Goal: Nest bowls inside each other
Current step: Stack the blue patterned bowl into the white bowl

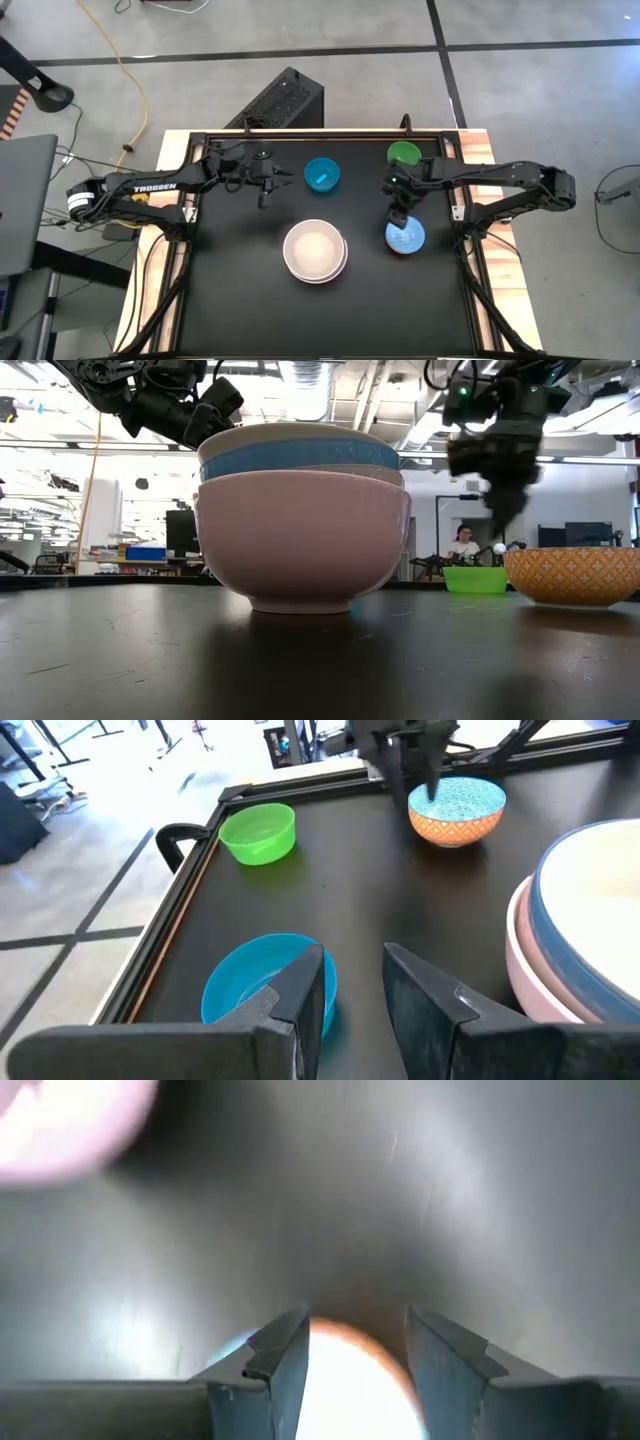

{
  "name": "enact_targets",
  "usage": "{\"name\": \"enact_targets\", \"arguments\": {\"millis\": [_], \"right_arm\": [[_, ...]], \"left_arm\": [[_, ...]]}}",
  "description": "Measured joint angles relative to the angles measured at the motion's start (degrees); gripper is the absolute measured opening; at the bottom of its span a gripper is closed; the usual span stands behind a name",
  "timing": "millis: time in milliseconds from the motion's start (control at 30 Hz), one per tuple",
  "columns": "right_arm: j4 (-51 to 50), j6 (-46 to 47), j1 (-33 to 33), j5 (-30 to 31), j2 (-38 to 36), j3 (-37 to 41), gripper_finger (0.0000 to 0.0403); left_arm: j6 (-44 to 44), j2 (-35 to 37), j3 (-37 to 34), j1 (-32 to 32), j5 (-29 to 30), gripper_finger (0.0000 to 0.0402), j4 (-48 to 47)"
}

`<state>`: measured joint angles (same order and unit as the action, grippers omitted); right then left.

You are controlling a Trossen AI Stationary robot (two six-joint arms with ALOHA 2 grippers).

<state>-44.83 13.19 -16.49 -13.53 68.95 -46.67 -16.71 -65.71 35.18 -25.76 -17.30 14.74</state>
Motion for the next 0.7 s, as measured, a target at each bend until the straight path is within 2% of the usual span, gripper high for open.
{"name": "enact_targets", "arguments": {"millis": [100, 233, 367, 500, 700], "right_arm": [[-8.9, 0.0, 0.0, -1.5, 0.0, -0.8, 0.018], [-14.6, 0.0, 0.0, -1.5, 0.0, -1.5, 0.018], [-16.0, -0.1, 0.0, -1.0, 0.0, -1.5, 0.018], [-15.9, -1.7, 0.0, 3.2, 0.2, -1.5, 0.0179], [-14.8, -5.1, 0.0, 3.4, 2.0, 1.5, 0.0179]], "left_arm": [[0.0, 0.0, 0.0, 0.0, 0.0, 0.0094, 0.0], [0.0, 0.0, 0.0, 0.0, 0.0, 0.0094, 0.8], [0.8, 0.0, 0.0, 0.0, 0.1, 0.0094, 1.6], [1.2, 0.0, 0.0, 0.0, 0.1, 0.0094, 1.0], [1.3, 0.0, 0.0, 0.0, 0.1, 0.0094, 0.1]]}}
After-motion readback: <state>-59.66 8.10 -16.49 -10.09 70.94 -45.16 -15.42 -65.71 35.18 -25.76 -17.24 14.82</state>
